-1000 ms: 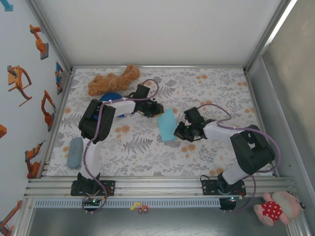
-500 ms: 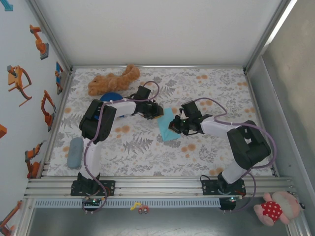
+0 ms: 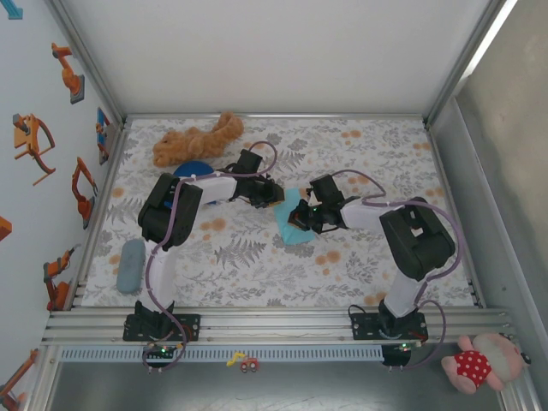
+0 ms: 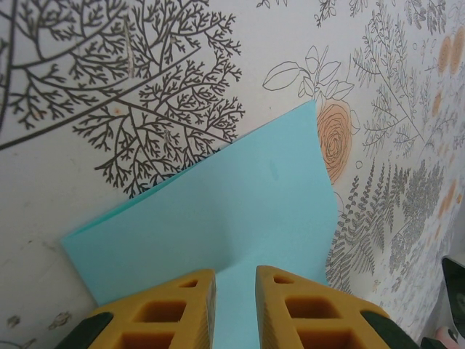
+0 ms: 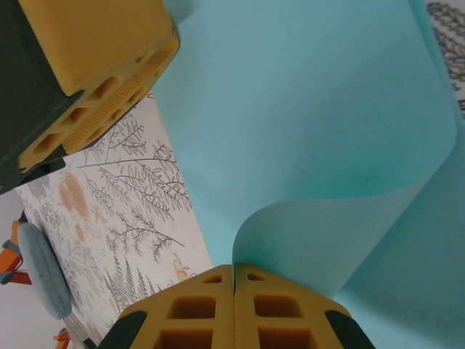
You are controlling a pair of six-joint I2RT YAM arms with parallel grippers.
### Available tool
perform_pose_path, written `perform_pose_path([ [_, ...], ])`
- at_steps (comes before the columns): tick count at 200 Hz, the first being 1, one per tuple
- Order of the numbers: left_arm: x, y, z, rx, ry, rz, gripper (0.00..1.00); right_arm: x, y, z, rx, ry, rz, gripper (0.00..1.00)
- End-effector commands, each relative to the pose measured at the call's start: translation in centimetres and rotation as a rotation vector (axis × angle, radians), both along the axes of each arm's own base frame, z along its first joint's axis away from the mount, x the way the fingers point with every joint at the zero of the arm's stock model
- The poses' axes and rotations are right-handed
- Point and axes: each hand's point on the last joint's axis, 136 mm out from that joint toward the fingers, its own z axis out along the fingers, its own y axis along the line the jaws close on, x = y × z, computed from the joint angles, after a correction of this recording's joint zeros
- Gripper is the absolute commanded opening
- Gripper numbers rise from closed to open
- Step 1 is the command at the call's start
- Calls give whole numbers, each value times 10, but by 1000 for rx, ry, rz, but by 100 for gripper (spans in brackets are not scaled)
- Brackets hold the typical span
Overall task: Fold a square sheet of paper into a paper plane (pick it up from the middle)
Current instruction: Fold the triangle a second time at the center of the table.
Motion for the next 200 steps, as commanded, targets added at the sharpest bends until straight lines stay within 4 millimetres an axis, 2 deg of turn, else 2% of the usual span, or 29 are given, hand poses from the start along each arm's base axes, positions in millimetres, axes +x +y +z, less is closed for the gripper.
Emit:
perform_pose_path([
  [1, -17, 13, -27, 75, 61, -2, 23, 6, 9, 5, 17, -14, 13, 0],
  [42, -17, 13, -26, 72, 60, -3, 23, 3, 16, 4, 18, -12, 50, 0],
  [200, -19, 14, -27, 72, 63, -1, 23, 4, 19, -3, 17, -7, 53, 0],
])
